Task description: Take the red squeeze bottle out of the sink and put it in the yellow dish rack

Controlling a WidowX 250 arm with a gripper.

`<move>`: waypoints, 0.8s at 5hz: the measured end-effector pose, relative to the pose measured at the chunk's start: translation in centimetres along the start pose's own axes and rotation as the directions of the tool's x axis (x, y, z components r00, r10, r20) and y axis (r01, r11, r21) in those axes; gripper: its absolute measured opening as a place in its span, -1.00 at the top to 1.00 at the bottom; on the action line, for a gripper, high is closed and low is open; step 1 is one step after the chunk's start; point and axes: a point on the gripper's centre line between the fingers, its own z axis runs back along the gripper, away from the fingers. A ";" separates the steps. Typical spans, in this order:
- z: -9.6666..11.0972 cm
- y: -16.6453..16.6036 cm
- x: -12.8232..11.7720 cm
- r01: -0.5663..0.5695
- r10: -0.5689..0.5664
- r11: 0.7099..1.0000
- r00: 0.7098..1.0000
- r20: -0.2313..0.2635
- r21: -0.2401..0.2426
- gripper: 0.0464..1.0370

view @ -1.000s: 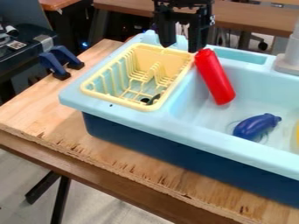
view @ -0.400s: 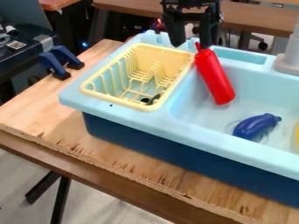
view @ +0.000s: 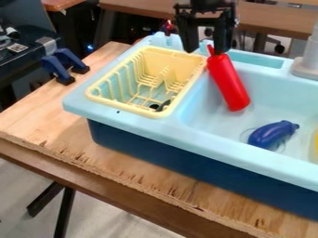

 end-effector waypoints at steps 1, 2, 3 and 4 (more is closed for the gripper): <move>-0.4 0.3 0.1 -0.007 0.007 1.000 1.000 -0.008 -0.008 -0.93; -0.3 0.3 0.2 -0.020 0.020 1.000 1.000 -0.006 -0.005 -0.86; -0.3 0.2 0.2 -0.020 0.020 1.000 1.000 -0.004 -0.005 -0.30; -0.3 0.1 0.4 -0.025 0.025 1.000 1.000 0.007 -0.005 0.30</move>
